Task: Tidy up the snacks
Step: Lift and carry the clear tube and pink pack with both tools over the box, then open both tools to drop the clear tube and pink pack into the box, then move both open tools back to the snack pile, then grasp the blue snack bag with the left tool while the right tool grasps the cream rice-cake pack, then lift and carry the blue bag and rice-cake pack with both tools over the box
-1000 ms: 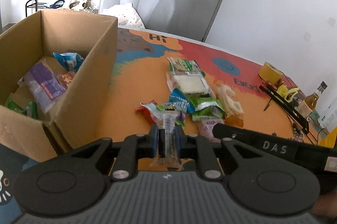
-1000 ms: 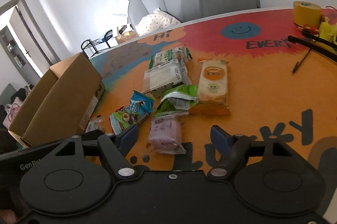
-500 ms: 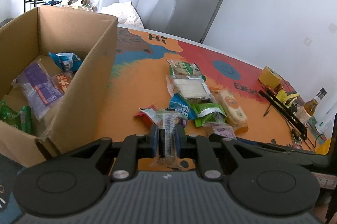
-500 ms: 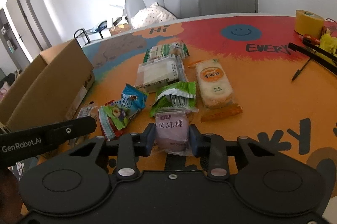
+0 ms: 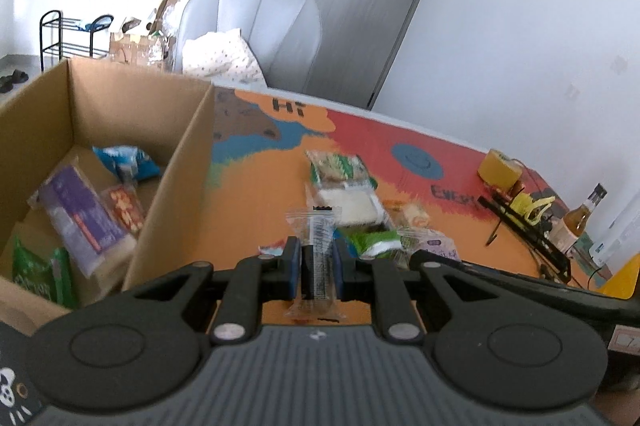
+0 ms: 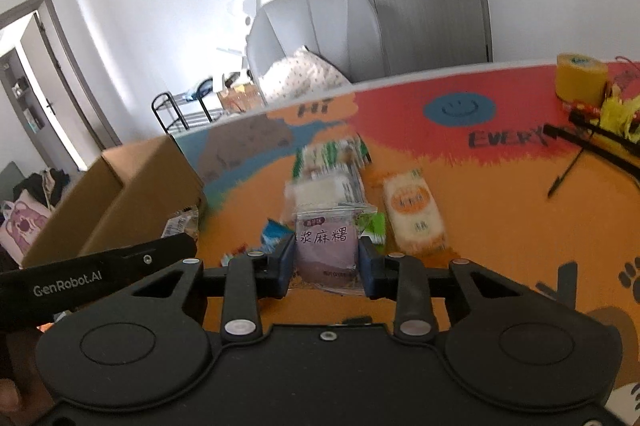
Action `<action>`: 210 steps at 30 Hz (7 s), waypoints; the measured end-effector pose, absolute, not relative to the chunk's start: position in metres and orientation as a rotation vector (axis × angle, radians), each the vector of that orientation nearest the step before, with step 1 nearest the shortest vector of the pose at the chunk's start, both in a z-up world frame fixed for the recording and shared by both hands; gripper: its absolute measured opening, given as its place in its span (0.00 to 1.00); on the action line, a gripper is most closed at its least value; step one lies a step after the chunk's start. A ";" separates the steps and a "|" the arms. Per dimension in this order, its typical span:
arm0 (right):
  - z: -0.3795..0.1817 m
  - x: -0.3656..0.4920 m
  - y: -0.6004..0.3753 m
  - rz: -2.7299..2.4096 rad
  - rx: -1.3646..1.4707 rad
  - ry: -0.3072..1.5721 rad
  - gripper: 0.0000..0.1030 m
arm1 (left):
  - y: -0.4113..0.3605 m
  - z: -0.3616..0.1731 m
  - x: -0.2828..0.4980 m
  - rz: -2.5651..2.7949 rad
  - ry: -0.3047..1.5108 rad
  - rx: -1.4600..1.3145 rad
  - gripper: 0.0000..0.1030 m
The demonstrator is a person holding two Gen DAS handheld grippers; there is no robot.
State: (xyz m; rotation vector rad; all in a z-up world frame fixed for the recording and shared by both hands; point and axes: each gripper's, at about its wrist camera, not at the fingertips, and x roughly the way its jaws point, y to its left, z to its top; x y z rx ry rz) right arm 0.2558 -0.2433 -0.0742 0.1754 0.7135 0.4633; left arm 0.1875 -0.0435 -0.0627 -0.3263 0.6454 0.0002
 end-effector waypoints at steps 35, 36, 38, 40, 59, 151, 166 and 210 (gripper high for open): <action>-0.017 0.253 -0.170 0.615 0.185 0.557 0.30 | 0.041 -0.007 0.167 0.113 0.504 -0.352 0.15; -0.016 0.253 -0.167 0.620 0.184 0.558 0.30 | 0.045 -0.007 0.166 0.119 0.506 -0.355 0.15; -0.016 0.252 -0.161 0.630 0.178 0.559 0.30 | 0.052 -0.008 0.164 0.131 0.508 -0.360 0.15; -0.015 0.251 -0.154 0.639 0.172 0.562 0.30 | 0.059 -0.008 0.163 0.143 0.510 -0.370 0.15; -0.009 0.247 -0.098 0.721 0.126 0.561 0.33 | 0.099 -0.017 0.144 0.218 0.538 -0.436 0.30; -0.125 0.314 -0.305 0.418 0.355 0.810 0.62 | -0.077 -0.108 0.273 -0.010 0.821 -0.233 0.42; -0.127 0.334 -0.279 0.430 0.292 0.800 0.58 | -0.080 -0.111 0.270 0.002 0.829 -0.192 0.29; -0.119 0.288 -0.270 0.326 0.043 0.805 0.42 | -0.056 -0.077 0.236 -0.020 0.718 -0.262 0.28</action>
